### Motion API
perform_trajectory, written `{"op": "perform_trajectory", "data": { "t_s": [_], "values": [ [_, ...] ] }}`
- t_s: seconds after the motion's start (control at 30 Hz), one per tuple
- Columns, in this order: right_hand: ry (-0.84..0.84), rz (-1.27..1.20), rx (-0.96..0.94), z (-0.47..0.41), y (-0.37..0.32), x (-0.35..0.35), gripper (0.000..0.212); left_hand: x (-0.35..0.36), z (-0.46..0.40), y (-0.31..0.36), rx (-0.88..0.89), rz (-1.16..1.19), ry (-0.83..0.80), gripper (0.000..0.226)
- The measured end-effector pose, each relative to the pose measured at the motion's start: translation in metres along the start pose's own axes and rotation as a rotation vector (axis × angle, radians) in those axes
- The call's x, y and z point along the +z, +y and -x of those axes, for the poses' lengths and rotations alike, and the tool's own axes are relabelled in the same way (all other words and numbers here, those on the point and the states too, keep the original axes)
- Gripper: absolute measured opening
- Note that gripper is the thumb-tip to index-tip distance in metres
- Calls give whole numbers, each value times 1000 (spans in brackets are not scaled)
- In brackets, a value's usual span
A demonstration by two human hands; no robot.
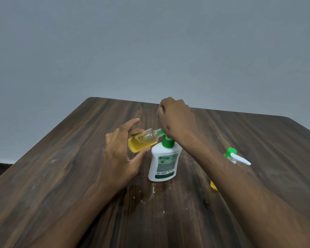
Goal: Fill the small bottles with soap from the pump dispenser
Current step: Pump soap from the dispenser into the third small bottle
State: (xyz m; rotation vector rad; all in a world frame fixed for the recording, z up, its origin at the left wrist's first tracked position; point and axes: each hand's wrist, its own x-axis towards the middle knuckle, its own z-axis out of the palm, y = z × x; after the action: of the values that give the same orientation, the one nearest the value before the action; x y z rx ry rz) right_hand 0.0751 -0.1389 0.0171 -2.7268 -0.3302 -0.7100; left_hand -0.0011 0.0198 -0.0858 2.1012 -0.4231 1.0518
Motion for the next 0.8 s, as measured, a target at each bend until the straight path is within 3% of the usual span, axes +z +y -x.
{"op": "perform_trajectory", "data": {
  "t_s": [0.8],
  "values": [
    [15,-83,95,-3,5,8,27,-10,-1,2,10,84,32,60]
  ]
}}
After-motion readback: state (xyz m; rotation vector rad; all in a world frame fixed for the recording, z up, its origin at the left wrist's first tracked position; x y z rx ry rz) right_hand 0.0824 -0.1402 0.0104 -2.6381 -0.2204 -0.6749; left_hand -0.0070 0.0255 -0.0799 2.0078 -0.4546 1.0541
